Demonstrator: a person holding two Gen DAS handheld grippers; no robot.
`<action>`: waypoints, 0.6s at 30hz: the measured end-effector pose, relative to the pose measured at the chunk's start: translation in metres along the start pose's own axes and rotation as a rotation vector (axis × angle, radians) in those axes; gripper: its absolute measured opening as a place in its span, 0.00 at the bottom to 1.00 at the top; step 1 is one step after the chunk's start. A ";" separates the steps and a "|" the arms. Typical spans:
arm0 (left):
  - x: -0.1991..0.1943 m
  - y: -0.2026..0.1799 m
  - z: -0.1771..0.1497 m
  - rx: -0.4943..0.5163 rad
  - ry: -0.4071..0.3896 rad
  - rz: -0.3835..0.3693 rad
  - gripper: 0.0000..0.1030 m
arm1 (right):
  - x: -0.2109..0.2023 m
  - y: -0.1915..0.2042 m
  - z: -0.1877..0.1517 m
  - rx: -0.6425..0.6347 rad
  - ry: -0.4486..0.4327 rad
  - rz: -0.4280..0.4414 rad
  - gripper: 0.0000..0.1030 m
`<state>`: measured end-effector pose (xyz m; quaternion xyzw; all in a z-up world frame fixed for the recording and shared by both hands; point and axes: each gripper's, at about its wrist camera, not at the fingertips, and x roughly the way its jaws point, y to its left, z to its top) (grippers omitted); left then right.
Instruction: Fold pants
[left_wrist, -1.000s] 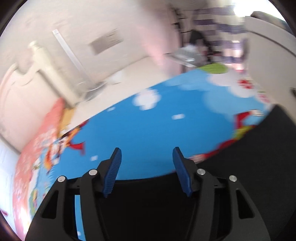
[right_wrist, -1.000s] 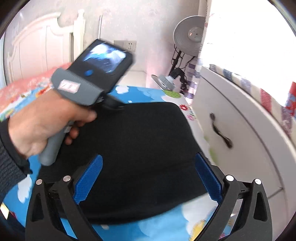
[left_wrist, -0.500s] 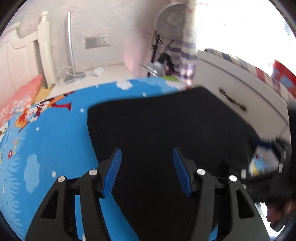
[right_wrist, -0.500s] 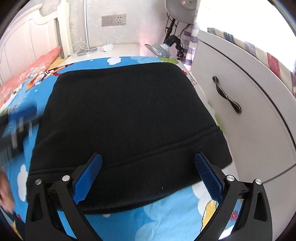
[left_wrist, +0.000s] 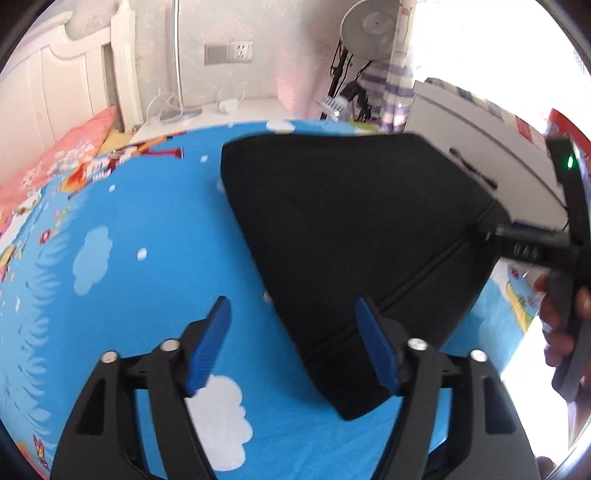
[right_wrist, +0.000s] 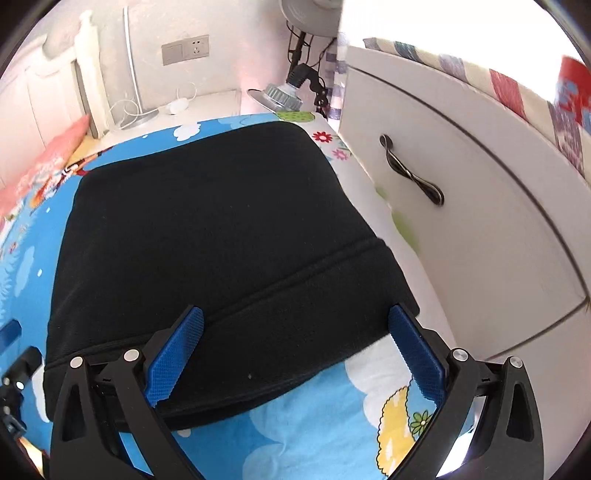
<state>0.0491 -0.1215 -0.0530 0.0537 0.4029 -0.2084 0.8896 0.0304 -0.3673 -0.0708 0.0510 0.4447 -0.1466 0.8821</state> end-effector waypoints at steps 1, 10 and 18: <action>-0.001 -0.001 0.006 0.000 -0.009 -0.005 0.84 | -0.001 0.000 -0.002 -0.004 0.001 -0.003 0.94; 0.048 -0.055 0.090 0.068 -0.023 0.062 0.98 | -0.005 -0.014 -0.020 0.057 0.053 0.037 0.94; 0.128 -0.162 0.162 0.364 0.048 -0.033 0.98 | -0.026 -0.024 -0.037 0.082 0.053 0.016 0.94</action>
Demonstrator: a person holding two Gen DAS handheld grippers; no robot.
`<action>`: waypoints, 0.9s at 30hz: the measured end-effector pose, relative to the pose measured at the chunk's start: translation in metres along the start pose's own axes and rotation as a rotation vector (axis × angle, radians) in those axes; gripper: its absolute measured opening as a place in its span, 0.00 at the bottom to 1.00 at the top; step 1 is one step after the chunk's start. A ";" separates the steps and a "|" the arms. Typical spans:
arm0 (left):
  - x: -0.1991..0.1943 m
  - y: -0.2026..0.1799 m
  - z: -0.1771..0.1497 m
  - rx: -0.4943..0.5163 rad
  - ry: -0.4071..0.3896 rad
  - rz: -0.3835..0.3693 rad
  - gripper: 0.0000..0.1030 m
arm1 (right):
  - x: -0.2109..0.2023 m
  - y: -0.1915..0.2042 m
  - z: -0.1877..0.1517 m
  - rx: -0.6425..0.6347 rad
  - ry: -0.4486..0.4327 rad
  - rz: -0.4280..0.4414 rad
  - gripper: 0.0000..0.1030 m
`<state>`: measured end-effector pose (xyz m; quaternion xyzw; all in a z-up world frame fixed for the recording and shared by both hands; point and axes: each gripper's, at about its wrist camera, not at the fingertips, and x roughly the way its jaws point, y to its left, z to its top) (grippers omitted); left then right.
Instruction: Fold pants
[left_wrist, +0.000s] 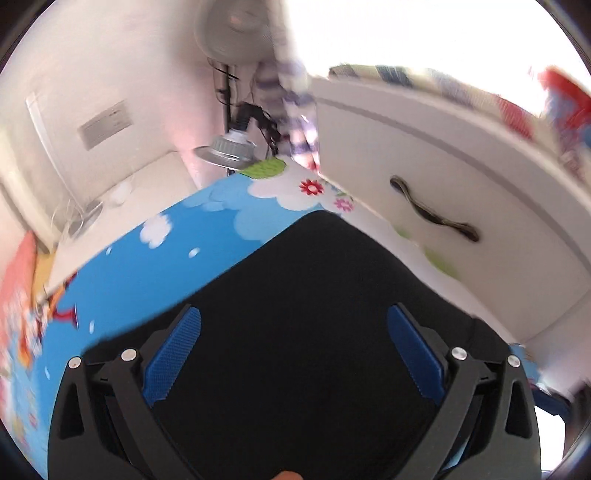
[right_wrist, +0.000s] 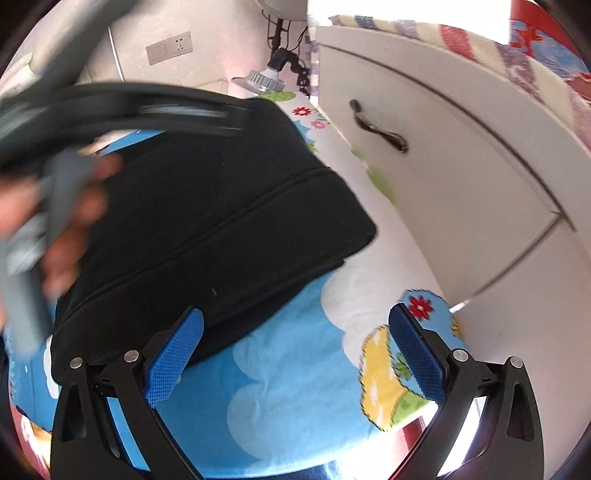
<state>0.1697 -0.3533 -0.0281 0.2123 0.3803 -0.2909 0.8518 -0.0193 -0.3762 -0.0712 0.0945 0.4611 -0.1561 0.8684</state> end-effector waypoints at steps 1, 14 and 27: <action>0.013 -0.007 0.008 0.012 0.032 0.016 0.98 | -0.004 -0.002 -0.002 0.003 -0.006 -0.003 0.94; 0.072 -0.008 0.037 -0.024 0.171 0.046 0.99 | -0.021 -0.017 -0.005 0.049 -0.019 0.010 0.94; -0.160 0.045 -0.104 -0.320 -0.220 0.176 0.98 | -0.044 -0.011 0.003 0.036 -0.086 0.036 0.94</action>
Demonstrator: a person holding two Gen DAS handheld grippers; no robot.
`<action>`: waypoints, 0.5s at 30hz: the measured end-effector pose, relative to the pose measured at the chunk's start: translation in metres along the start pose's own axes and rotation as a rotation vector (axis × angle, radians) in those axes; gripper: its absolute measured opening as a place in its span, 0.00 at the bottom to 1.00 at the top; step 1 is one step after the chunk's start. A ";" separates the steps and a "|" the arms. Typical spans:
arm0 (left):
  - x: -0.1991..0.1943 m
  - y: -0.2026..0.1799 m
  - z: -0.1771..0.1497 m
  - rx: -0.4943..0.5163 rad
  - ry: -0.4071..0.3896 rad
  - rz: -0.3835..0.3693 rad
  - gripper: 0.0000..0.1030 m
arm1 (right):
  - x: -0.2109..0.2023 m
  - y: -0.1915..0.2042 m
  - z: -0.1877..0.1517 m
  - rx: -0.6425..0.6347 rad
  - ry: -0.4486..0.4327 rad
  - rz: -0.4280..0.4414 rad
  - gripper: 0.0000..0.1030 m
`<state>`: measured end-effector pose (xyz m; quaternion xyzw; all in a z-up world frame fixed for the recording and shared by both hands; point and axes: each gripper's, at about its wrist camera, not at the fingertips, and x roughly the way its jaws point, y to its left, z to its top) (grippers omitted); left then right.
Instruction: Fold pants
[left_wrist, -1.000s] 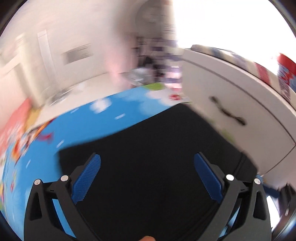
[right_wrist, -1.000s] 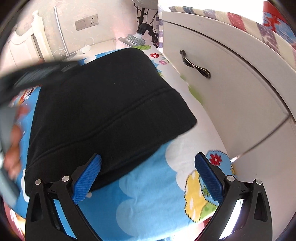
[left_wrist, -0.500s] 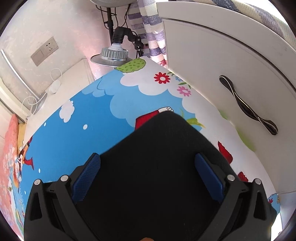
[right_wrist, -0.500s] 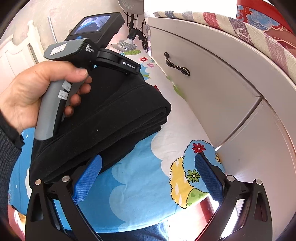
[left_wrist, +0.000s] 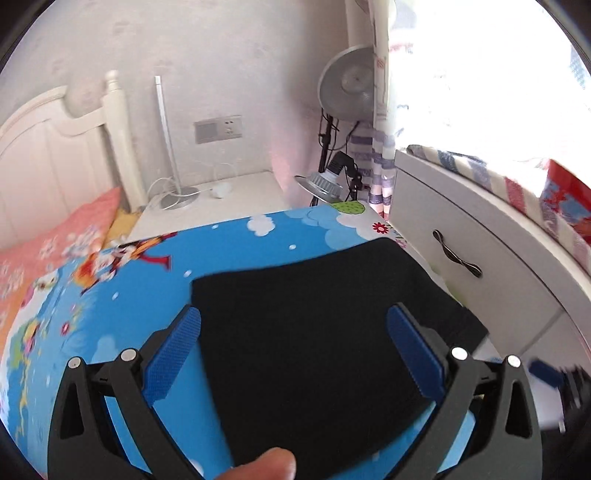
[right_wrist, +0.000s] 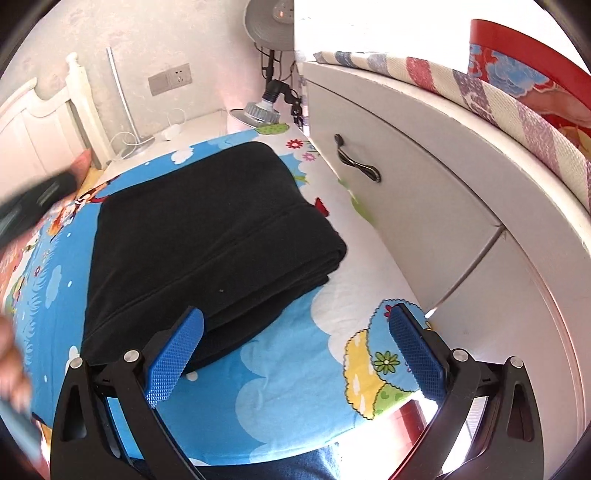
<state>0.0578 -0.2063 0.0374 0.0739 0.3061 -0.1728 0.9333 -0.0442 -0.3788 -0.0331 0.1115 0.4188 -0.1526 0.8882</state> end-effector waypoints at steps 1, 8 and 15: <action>-0.015 0.002 -0.012 -0.005 -0.002 -0.008 0.98 | -0.001 0.002 -0.001 0.000 -0.003 0.004 0.94; -0.037 -0.004 -0.063 -0.041 0.087 -0.045 0.98 | -0.009 0.012 -0.002 -0.020 -0.027 0.021 0.94; -0.029 0.000 -0.068 -0.053 0.092 -0.014 0.98 | -0.012 0.012 -0.002 -0.025 -0.041 0.014 0.93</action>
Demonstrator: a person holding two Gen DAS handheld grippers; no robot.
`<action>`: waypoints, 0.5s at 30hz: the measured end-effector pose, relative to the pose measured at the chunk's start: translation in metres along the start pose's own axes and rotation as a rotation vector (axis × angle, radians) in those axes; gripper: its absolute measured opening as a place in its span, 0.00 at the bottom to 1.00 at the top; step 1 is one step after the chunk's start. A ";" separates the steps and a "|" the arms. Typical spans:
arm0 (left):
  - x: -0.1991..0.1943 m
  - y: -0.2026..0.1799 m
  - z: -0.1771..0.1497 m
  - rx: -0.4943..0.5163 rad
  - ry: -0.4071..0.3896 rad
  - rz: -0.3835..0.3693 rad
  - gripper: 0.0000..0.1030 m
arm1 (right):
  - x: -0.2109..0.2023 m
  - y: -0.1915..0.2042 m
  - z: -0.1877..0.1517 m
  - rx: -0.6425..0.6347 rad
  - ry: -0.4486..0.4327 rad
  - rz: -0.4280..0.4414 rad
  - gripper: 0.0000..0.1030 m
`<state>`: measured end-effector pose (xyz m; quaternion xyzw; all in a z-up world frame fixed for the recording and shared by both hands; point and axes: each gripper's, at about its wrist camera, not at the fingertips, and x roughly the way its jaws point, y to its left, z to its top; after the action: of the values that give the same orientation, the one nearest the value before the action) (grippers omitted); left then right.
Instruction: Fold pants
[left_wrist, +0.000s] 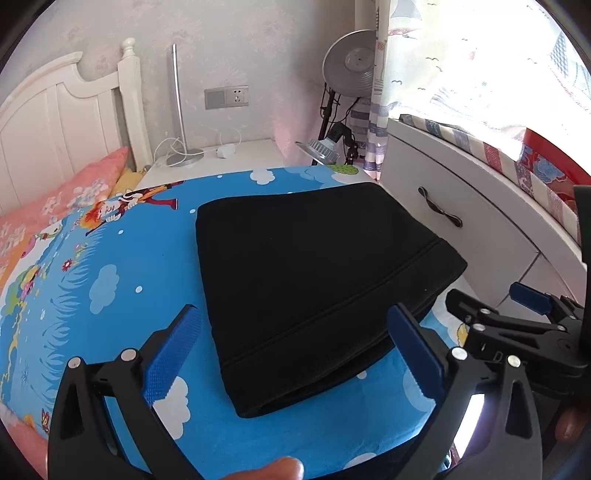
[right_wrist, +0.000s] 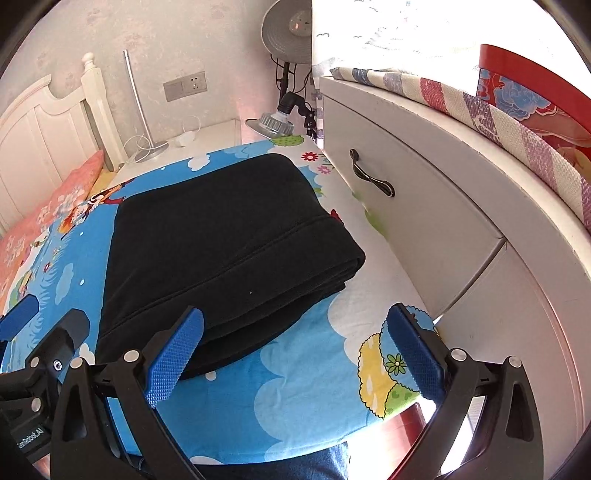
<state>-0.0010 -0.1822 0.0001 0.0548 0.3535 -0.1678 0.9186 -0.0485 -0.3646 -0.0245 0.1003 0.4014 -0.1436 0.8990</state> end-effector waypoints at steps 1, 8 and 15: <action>0.001 0.001 0.000 0.000 0.003 0.002 0.98 | 0.000 0.000 0.000 -0.002 0.000 0.000 0.93; 0.004 0.003 0.001 -0.010 0.016 -0.006 0.98 | 0.001 0.001 -0.001 -0.012 0.004 0.004 0.93; 0.003 0.003 0.002 -0.019 0.012 -0.004 0.98 | 0.000 0.001 -0.001 -0.010 -0.001 0.004 0.93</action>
<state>0.0031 -0.1807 -0.0004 0.0462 0.3610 -0.1658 0.9166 -0.0490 -0.3633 -0.0248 0.0965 0.4016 -0.1398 0.8999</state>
